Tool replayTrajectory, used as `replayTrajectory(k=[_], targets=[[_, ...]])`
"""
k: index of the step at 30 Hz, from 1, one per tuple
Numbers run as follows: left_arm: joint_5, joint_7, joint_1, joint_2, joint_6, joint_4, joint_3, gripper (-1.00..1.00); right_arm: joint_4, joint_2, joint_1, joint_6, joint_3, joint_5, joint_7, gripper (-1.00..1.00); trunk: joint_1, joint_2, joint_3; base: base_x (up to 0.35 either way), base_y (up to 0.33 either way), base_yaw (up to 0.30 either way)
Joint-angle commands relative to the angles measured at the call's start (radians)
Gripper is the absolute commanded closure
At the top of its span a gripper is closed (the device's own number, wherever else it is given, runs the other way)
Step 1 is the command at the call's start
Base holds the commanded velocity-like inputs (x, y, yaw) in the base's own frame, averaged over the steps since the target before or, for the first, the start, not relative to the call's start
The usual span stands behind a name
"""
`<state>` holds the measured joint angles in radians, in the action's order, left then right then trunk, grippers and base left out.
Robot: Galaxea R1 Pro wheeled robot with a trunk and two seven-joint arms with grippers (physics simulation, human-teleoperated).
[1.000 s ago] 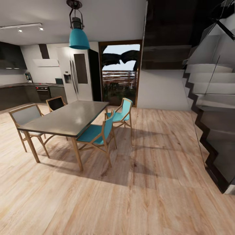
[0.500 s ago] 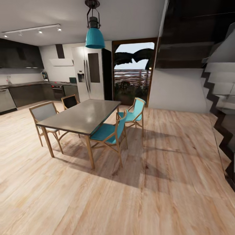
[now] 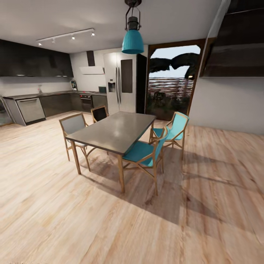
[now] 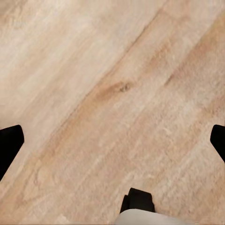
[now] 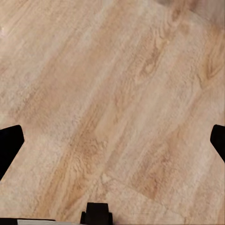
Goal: Pick up the poster from the kitchen countertop and hang it on one of the wall nails in the kitchen.
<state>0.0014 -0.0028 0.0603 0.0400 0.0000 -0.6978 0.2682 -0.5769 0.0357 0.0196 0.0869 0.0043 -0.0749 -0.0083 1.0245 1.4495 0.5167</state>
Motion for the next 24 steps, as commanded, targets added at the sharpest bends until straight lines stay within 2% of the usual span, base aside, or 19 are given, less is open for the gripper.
replayTrajectory(k=[1,16,24], targets=[[0.0,0.0,0.0,0.0,0.0,-0.001,0.0,-1.0,0.0,0.0,0.0,0.002,0.0,-0.008,-0.001,-1.0,0.0,0.0,0.001,0.209,0.245,0.288],[0.0,0.0,0.0,0.0,0.0,0.0,0.0,-1.0,0.0,0.0,0.0,0.002,0.001,-0.008,-0.006,-1.0,0.0,0.0,0.007,0.17,0.265,0.288],[0.0,0.0,0.001,0.0,-0.001,-0.001,0.0,-1.0,0.001,-0.004,0.0,0.001,0.003,-0.008,-0.071,-1.0,0.0,0.0,0.01,0.068,0.134,0.285]])
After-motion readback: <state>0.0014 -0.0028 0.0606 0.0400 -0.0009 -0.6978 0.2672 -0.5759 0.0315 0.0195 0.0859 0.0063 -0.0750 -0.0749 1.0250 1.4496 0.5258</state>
